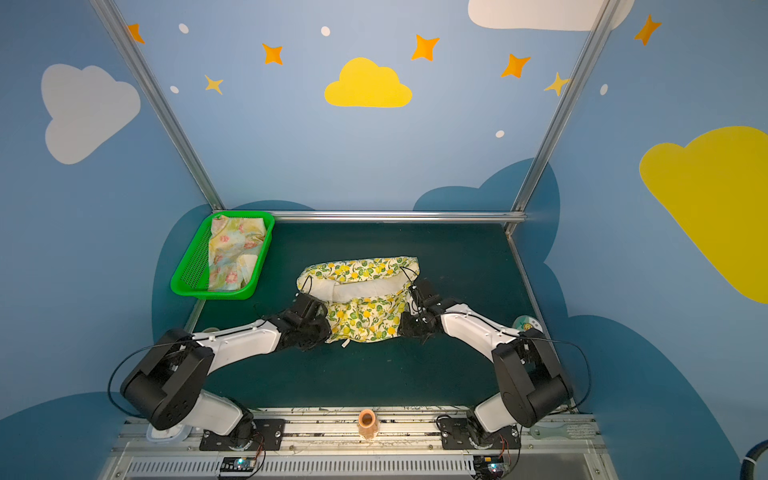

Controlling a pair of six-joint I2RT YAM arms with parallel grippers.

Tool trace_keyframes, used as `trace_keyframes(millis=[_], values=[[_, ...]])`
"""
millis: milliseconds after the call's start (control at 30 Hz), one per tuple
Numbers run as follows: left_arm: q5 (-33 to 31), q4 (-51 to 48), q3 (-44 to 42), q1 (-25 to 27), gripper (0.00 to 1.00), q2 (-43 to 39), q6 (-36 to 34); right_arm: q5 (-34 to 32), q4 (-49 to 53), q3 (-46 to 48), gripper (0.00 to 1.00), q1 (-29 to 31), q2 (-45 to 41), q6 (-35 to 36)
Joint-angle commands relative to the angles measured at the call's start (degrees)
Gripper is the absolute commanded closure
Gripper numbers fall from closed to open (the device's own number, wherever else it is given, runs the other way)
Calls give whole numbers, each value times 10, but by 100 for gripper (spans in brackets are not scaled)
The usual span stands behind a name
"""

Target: Fold and stack the skirts

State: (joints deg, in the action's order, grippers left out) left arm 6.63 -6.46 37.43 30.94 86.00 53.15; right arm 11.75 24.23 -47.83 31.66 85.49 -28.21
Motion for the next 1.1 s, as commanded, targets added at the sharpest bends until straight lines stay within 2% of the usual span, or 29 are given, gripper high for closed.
trace_keyframes(millis=[0, 233, 400, 667, 1067], values=[[-35, -54, 8, 0, 94, -28, -12, -7, 2, 4, 60, -1, 7, -3], [-39, -153, 52, -3, 96, -104, -49, 14, -21, 0, 59, -3, 40, 1], [-15, -170, 65, -6, 96, -127, -55, 34, -57, -3, 58, 1, 65, -9], [11, -184, 84, -17, 96, -132, -71, -10, -65, -20, 60, 2, 96, -1], [42, -220, 126, -43, 96, -139, -100, -36, -52, -44, 55, 2, 99, 32]])
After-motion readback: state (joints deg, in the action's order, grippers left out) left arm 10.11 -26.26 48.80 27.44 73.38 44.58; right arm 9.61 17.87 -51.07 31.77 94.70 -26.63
